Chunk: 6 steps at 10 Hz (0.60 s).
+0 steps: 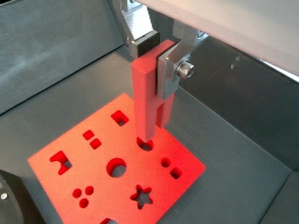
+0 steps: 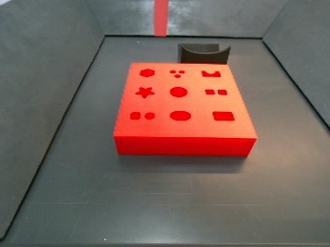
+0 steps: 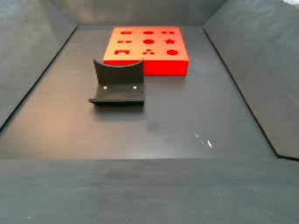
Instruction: Insert the double-square object.
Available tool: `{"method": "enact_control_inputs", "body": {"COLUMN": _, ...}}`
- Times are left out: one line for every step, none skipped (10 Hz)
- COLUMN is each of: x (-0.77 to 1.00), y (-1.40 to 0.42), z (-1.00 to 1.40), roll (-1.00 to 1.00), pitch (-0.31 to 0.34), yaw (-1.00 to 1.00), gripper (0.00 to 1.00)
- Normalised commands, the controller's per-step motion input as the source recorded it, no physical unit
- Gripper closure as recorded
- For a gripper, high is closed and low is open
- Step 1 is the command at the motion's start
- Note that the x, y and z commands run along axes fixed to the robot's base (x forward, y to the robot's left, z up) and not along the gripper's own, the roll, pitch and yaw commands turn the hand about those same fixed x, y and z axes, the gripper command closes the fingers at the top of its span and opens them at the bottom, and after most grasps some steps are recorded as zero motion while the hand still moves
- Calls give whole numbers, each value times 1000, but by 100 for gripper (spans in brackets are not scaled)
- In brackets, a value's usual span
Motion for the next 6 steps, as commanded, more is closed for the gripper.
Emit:
{"method": "enact_control_inputs", "body": {"x": 497, "y": 11, "z": -943, "roll": 30, "pitch": 3, "yaw": -323, "gripper": 100}}
{"method": "enact_control_inputs", "body": {"x": 309, "y": 100, "z": -926, "roll": 30, "pitch": -14, "yaw": -334, "gripper": 100}}
{"method": "enact_control_inputs", "body": {"x": 251, "y": 154, "z": -877, "roll": 106, "pitch": -24, "yaw": -289, "gripper": 100}}
{"method": "enact_control_inputs", "body": {"x": 417, "y": 169, "z": -843, "roll": 194, "pitch": 43, "yaw": -377, "gripper": 100}}
{"method": "enact_control_inputs", "body": {"x": 477, "y": 203, "z": -857, "roll": 141, "pitch": 13, "yaw": -494, "gripper": 100}}
{"method": "enact_control_inputs", "body": {"x": 506, "y": 229, "z": -774, "roll": 83, "pitch": 19, "yaw": -583, "gripper": 100}}
